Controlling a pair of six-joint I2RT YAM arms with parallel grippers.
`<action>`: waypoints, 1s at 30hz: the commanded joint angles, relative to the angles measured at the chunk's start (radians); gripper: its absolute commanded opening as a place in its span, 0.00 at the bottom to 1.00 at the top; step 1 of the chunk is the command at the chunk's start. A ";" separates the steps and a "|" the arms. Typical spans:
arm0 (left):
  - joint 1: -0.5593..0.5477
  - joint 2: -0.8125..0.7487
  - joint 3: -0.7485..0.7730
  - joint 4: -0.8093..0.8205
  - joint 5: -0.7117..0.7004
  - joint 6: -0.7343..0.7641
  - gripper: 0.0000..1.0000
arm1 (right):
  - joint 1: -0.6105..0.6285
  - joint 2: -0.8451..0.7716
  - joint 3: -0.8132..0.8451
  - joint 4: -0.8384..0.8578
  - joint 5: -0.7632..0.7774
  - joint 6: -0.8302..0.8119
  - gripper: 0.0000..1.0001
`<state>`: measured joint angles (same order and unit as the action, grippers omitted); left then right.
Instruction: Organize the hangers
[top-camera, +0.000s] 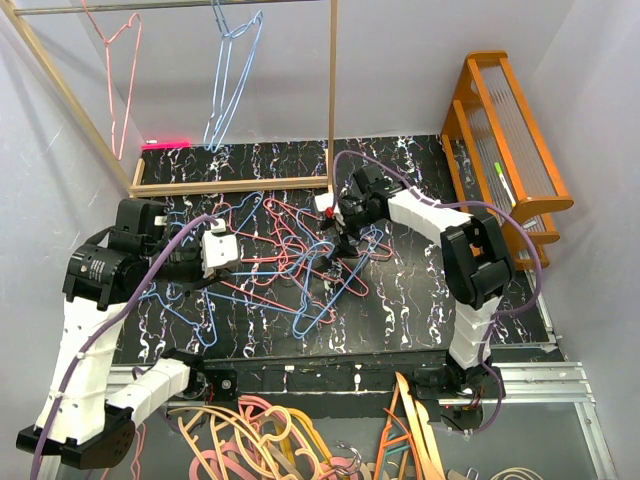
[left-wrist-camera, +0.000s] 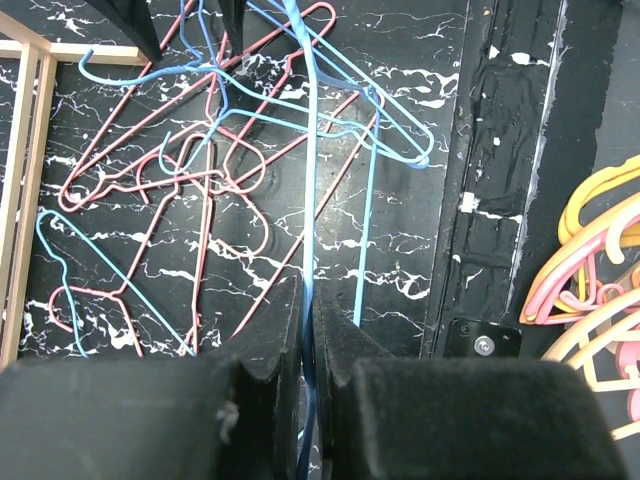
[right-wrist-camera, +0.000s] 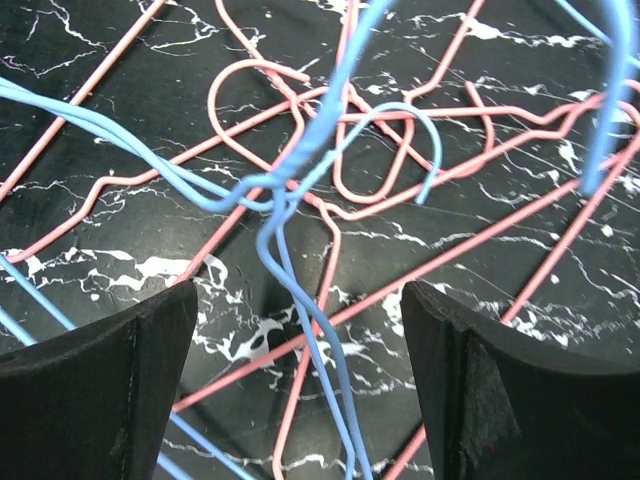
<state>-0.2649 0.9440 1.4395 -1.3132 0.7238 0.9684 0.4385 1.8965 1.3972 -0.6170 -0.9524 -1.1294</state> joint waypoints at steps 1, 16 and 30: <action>0.003 -0.001 -0.016 0.069 0.048 -0.006 0.00 | 0.047 0.022 0.040 0.051 -0.036 -0.011 0.80; 0.004 -0.089 -0.144 0.093 -0.015 -0.013 0.00 | -0.063 -0.185 -0.048 0.173 -0.096 0.311 0.08; 0.003 -0.194 -0.245 0.047 -0.154 -0.001 0.00 | -0.280 -0.347 -0.136 -0.101 -0.078 0.136 0.08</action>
<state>-0.2646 0.7856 1.2091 -1.2362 0.5938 0.9688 0.1722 1.5803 1.2823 -0.6456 -1.0187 -0.9451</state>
